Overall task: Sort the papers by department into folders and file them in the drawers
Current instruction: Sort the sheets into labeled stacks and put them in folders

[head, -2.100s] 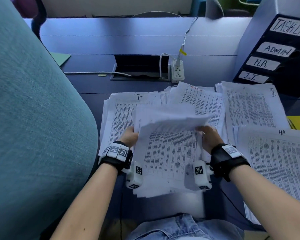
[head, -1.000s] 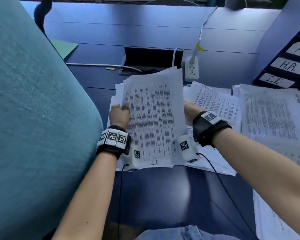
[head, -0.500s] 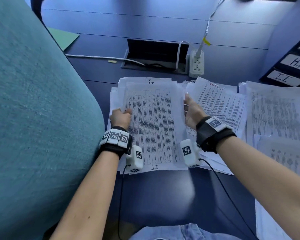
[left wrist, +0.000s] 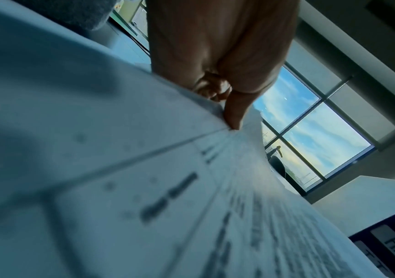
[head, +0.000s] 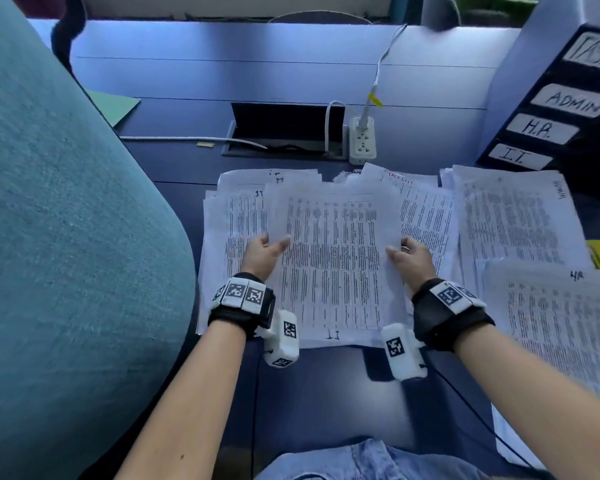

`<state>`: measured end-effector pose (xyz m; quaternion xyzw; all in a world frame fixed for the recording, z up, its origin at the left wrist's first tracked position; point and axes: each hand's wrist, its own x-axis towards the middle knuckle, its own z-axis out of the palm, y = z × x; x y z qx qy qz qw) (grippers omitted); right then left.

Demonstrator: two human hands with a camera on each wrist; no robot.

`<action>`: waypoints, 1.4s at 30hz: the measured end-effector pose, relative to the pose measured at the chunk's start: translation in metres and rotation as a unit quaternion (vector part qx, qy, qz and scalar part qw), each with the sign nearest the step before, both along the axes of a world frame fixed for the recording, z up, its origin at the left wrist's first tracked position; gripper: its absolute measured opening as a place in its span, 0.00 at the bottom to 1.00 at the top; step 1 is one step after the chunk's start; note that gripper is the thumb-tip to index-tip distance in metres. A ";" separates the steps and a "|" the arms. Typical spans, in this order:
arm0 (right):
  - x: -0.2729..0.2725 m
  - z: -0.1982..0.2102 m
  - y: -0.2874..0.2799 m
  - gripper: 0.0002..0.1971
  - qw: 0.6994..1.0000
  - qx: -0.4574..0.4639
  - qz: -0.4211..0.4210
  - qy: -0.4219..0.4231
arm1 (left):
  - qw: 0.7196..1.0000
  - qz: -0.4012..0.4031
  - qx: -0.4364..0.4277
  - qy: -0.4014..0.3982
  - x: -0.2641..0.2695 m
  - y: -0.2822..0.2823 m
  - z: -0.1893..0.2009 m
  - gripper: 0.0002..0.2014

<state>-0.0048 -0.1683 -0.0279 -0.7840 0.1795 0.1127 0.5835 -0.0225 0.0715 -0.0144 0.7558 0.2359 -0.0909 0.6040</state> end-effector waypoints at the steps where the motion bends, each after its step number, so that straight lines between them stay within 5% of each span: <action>1: -0.002 0.000 -0.004 0.09 1.000 0.008 0.001 0.016 | 1.000 -0.021 -0.018 0.008 -0.002 -0.004 -0.001 0.21; 5: -0.006 0.008 -0.015 0.15 0.996 -0.043 0.066 0.032 | 0.999 -0.038 0.004 0.002 -0.003 -0.016 -0.007 0.18; 9: 0.001 0.045 -0.021 0.14 0.961 -0.252 0.100 -0.056 | 0.999 0.029 -0.005 -0.028 0.006 -0.015 0.004 0.21; 13: 0.010 0.067 -0.006 0.09 0.856 -0.440 0.204 -0.180 | 0.994 0.036 -0.059 -0.086 0.013 -0.011 0.034 0.29; 19: -0.006 0.055 0.033 0.09 0.704 -0.455 0.391 -0.380 | 0.987 -0.105 -0.126 0.006 0.005 -0.024 0.045 0.36; 21: -0.015 0.046 0.046 0.13 0.682 -0.434 0.432 -0.400 | 0.978 -0.128 -0.147 0.070 0.000 -0.030 0.036 0.41; 23: -0.024 0.033 0.053 0.17 0.697 -0.402 0.440 -0.399 | 0.966 -0.134 -0.179 0.129 -0.005 -0.033 0.025 0.44; 26: -0.030 0.015 0.048 0.20 0.761 -0.373 0.396 -0.355 | 0.950 -0.148 -0.220 0.166 -0.014 -0.037 0.013 0.41; 29: -0.030 0.009 0.029 0.13 0.845 -0.331 0.307 -0.286 | 0.956 -0.194 -0.148 0.164 -0.019 -0.045 0.010 0.14; 31: -0.026 0.005 0.013 0.13 0.876 -0.350 0.247 -0.223 | 0.962 -0.215 -0.067 0.153 -0.018 -0.049 0.006 0.05; 34: -0.016 0.006 -0.009 0.21 0.922 -0.357 0.098 -0.112 | 0.976 -0.184 -0.018 0.113 -0.016 -0.052 0.004 0.11; 37: -0.009 0.011 -0.028 0.31 0.969 -0.236 -0.064 -0.042 | 0.988 -0.130 -0.021 0.075 -0.012 -0.048 0.003 0.12; 40: -0.005 0.006 -0.037 0.28 0.992 -0.087 -0.089 -0.024 | 0.996 -0.059 -0.041 0.058 -0.009 -0.041 -0.002 0.14; 42: -0.005 0.004 -0.035 0.21 0.992 -0.100 -0.072 -0.041 | 0.997 -0.026 -0.048 0.048 -0.011 -0.038 -0.005 0.13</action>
